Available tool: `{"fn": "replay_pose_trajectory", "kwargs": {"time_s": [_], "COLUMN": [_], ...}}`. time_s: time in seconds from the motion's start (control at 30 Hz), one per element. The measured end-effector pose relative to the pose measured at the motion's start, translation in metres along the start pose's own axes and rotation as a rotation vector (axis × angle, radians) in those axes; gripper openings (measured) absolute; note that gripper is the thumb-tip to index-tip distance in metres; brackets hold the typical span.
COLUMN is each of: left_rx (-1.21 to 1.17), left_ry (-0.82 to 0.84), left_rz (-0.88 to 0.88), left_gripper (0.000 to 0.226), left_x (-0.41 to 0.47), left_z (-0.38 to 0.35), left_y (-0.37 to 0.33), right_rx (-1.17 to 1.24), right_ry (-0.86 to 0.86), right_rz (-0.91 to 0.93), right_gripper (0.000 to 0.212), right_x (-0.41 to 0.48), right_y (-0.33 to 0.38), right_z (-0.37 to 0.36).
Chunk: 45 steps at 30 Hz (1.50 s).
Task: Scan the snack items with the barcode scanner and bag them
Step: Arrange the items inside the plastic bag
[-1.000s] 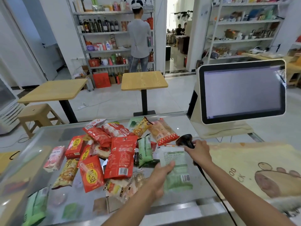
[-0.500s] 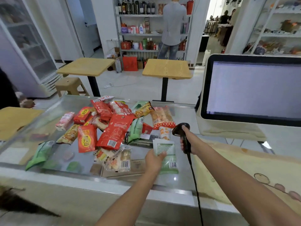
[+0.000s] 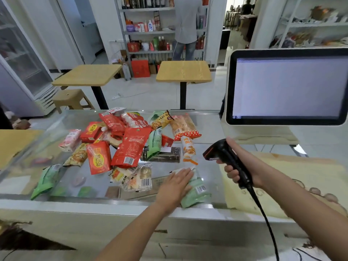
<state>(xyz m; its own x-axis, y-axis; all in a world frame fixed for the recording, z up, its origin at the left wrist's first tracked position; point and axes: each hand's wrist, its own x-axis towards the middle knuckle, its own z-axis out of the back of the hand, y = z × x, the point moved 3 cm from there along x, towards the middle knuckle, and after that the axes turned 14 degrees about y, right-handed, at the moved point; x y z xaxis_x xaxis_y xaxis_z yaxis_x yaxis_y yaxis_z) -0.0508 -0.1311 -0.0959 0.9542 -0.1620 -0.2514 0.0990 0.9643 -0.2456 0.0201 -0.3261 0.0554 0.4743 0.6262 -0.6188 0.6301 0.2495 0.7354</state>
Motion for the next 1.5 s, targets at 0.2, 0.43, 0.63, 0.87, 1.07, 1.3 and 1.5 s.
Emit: {"fn": "replay_pose_trajectory", "kwargs": {"time_s": [0.2, 0.43, 0.63, 0.87, 1.07, 1.3, 1.5], "left_rx": [-0.09, -0.091, -0.074, -0.097, -0.104, -0.097, -0.086], "left_ry": [0.017, 0.044, 0.032, 0.045, 0.041, 0.044, 0.055], "left_rz": [0.141, 0.195, 0.155, 0.142, 0.131, 0.129, 0.14], "left_gripper": [0.068, 0.098, 0.104, 0.098, 0.096, 0.097, 0.095], "left_x": [-0.029, -0.033, -0.033, -0.029, -0.024, -0.022, -0.022], "left_z": [0.015, 0.004, 0.005, 0.005, 0.008, 0.008, 0.01], "left_y": [0.04, 0.038, 0.04, 0.043, 0.046, 0.047, 0.045], "right_rx": [-0.175, -0.315, -0.359, -0.397, -0.398, -0.389, -0.38], "right_ry": [0.01, -0.014, -0.043, -0.045, -0.031, -0.016, -0.001], "right_rz": [-0.053, -0.09, -0.122, -0.13, -0.148, -0.135, -0.127], "right_gripper": [0.087, 0.086, 0.079, 0.079, 0.079, 0.081, 0.079], "right_x": [-0.018, -0.023, -0.028, -0.029, -0.033, -0.033, -0.028], "right_y": [-0.01, -0.006, 0.001, 0.01, 0.013, 0.016, 0.02], "right_z": [-0.034, -0.071, -0.086, -0.094, -0.092, -0.088, -0.088]}}
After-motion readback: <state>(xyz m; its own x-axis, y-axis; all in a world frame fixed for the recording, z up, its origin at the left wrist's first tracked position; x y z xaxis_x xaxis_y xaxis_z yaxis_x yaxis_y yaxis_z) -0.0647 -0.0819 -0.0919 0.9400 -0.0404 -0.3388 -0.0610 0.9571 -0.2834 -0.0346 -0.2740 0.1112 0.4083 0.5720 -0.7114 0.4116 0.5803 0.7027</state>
